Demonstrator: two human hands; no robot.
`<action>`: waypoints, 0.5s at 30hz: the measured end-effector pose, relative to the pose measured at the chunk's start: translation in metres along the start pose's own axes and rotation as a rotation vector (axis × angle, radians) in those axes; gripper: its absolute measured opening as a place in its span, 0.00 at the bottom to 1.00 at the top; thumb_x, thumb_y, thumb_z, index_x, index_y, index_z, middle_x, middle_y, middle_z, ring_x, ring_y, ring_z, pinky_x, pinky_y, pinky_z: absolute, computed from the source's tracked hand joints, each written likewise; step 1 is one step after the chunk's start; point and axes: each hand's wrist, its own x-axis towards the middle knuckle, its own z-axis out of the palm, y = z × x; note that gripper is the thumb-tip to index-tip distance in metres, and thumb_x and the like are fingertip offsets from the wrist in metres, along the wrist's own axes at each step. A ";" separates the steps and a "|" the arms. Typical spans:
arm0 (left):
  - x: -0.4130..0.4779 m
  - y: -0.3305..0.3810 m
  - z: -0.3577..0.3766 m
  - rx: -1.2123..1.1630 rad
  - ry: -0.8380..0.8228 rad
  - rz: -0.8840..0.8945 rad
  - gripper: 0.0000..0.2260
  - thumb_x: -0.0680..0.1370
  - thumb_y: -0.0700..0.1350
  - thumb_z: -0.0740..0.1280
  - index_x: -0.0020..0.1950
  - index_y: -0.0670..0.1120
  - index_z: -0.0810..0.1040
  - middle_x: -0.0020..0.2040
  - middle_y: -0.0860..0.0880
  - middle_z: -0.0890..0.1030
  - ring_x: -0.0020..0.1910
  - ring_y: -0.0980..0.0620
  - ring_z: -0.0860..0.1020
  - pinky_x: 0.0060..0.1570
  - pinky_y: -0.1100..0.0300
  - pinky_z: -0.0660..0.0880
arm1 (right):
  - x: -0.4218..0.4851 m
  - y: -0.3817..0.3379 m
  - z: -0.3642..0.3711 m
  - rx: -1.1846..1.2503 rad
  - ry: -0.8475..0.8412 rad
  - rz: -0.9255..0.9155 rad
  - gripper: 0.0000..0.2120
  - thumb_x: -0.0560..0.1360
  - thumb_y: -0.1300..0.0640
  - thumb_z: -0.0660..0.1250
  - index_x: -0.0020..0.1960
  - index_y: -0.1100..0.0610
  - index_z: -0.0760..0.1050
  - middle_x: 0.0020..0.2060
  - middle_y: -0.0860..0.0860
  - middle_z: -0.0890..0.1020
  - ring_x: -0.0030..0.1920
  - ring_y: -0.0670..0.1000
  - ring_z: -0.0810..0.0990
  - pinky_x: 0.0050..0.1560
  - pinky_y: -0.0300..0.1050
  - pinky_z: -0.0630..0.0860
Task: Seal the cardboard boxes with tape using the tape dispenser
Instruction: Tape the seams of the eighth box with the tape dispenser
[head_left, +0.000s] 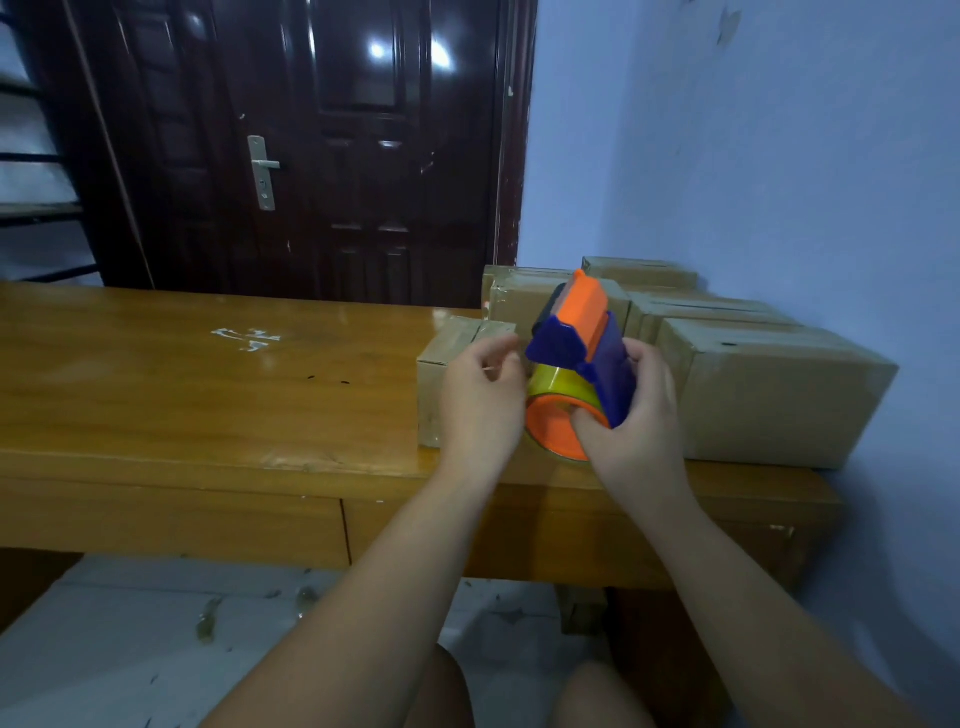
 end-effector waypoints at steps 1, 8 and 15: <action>0.000 0.000 -0.002 -0.050 0.012 -0.029 0.11 0.79 0.40 0.62 0.58 0.46 0.81 0.53 0.51 0.82 0.52 0.56 0.78 0.55 0.56 0.76 | 0.000 0.000 -0.001 -0.012 0.011 -0.009 0.29 0.67 0.66 0.73 0.59 0.48 0.64 0.54 0.48 0.70 0.51 0.39 0.71 0.45 0.23 0.69; 0.004 0.003 -0.014 -0.189 0.025 -0.073 0.07 0.79 0.40 0.64 0.54 0.43 0.81 0.37 0.49 0.80 0.31 0.60 0.77 0.39 0.62 0.77 | 0.007 -0.005 -0.007 -0.095 -0.062 -0.009 0.28 0.68 0.64 0.74 0.62 0.51 0.66 0.54 0.46 0.69 0.50 0.42 0.71 0.42 0.24 0.69; 0.014 -0.001 -0.031 0.006 0.055 -0.055 0.09 0.78 0.43 0.66 0.40 0.55 0.77 0.38 0.51 0.81 0.42 0.53 0.80 0.47 0.56 0.80 | 0.015 -0.017 -0.020 0.066 -0.286 0.065 0.35 0.64 0.42 0.73 0.65 0.38 0.57 0.55 0.40 0.74 0.53 0.41 0.76 0.45 0.30 0.74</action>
